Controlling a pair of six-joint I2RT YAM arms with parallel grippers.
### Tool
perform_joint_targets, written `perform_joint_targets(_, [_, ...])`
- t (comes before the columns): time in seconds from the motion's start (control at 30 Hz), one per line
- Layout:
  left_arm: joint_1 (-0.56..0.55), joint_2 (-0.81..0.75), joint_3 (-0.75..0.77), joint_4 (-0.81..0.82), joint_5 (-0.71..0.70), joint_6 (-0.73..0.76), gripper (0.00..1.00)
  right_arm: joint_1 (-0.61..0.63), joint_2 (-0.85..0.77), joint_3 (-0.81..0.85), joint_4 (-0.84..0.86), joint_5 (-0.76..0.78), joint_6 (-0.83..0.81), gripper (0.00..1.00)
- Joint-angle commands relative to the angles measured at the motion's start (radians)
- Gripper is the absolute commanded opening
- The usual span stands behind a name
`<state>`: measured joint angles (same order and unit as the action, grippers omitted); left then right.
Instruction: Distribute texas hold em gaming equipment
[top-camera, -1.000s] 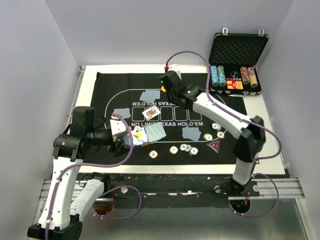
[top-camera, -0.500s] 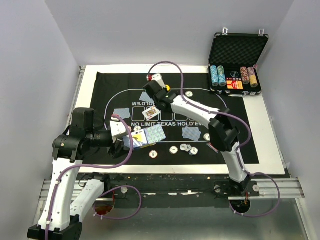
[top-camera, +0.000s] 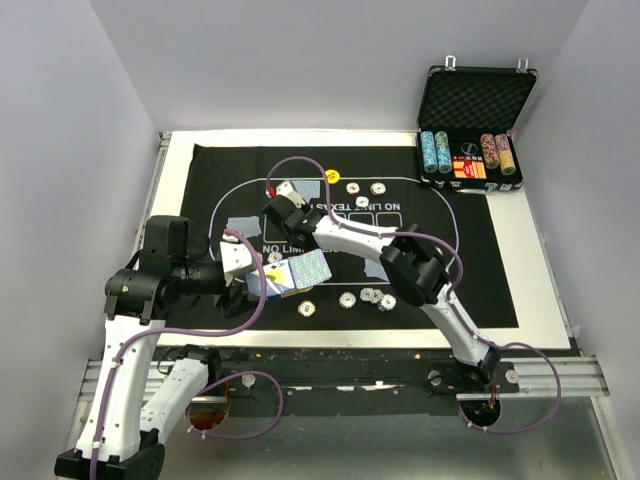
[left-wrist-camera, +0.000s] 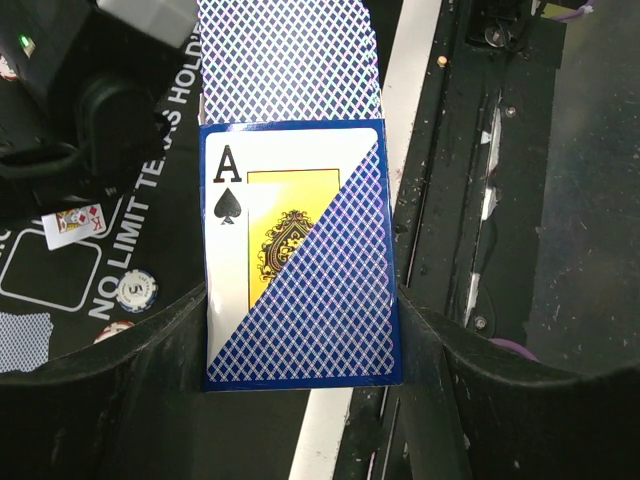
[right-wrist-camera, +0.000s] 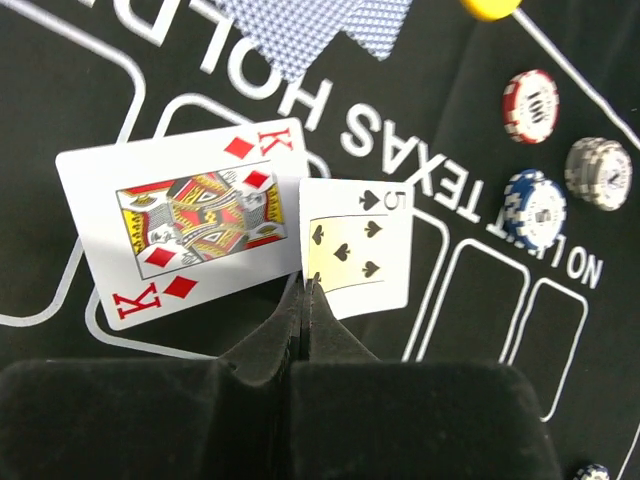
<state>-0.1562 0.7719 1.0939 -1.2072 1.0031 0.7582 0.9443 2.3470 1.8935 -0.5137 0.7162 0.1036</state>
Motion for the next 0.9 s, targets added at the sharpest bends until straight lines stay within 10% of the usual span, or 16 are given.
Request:
perform_joint_targets(0.0, [0.003,-0.003,0.035,0.008,0.032,0.013,0.2,0.033,0.058,0.026,0.018,-0.011,0.011,0.01])
perform_joint_targets(0.5, [0.003,-0.003,0.04,0.009,0.026,0.013,0.2,0.051,0.08,-0.002,0.04,-0.152,0.05,0.02])
perform_joint_targets(0.87, [0.003,-0.005,0.041,0.015,0.026,0.012,0.2,0.051,0.017,-0.057,0.04,-0.27,0.082,0.43])
